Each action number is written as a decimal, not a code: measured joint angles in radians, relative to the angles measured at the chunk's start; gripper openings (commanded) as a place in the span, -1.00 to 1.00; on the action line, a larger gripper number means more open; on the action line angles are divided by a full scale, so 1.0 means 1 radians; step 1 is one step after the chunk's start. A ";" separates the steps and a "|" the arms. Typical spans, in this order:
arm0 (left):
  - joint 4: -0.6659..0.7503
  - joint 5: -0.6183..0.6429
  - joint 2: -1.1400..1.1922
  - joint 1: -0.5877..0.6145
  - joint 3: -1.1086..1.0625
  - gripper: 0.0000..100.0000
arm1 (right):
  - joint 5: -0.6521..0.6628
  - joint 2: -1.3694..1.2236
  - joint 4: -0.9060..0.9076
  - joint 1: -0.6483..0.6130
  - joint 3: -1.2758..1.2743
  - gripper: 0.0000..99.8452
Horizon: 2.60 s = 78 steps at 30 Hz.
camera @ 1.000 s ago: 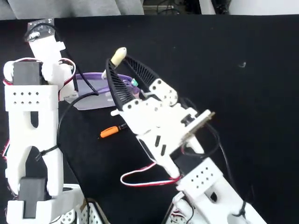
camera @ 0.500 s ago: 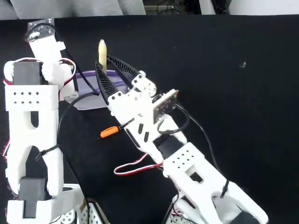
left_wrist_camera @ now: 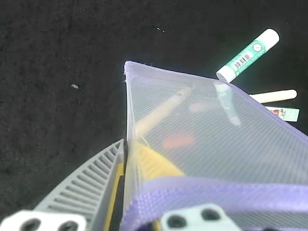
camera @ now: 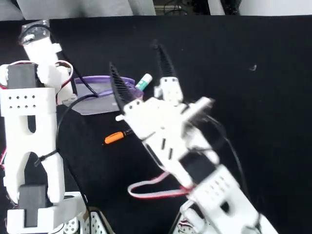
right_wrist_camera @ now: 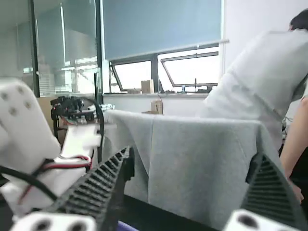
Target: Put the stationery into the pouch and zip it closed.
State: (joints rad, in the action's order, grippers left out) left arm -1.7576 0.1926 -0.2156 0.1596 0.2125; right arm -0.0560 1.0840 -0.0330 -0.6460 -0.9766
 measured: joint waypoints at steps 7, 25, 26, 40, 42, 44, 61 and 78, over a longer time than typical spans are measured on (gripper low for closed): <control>-0.002 -0.002 0.015 0.101 0.064 -0.94 | 0.183 0.199 0.471 0.000 0.121 -0.28; -0.002 -0.078 0.020 0.353 0.130 -0.94 | 0.615 0.222 0.838 0.000 -0.265 -0.41; -0.002 -0.078 0.020 0.353 0.130 -0.94 | 0.629 0.212 0.810 0.000 -0.304 -0.46; -0.002 -0.078 0.020 0.354 0.130 -0.94 | 0.717 -0.502 0.549 0.002 -0.157 -0.50; 0.002 -0.078 0.020 0.358 0.130 -0.94 | 0.753 -0.624 0.542 0.000 -0.097 -0.50; 0.008 -0.078 0.020 0.362 0.130 -0.94 | 0.778 -0.743 0.542 0.000 -0.031 -0.51; 0.026 -0.078 0.020 0.373 0.130 -0.94 | 0.937 -1.320 0.830 0.000 0.532 -0.83; 0.005 -0.078 0.020 0.341 0.130 -0.94 | 0.910 -1.039 0.973 0.080 0.526 -0.98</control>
State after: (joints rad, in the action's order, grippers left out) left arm -1.7530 0.1143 -0.1956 0.5002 0.3429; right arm 0.8539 0.0453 0.9398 -0.5662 -0.4503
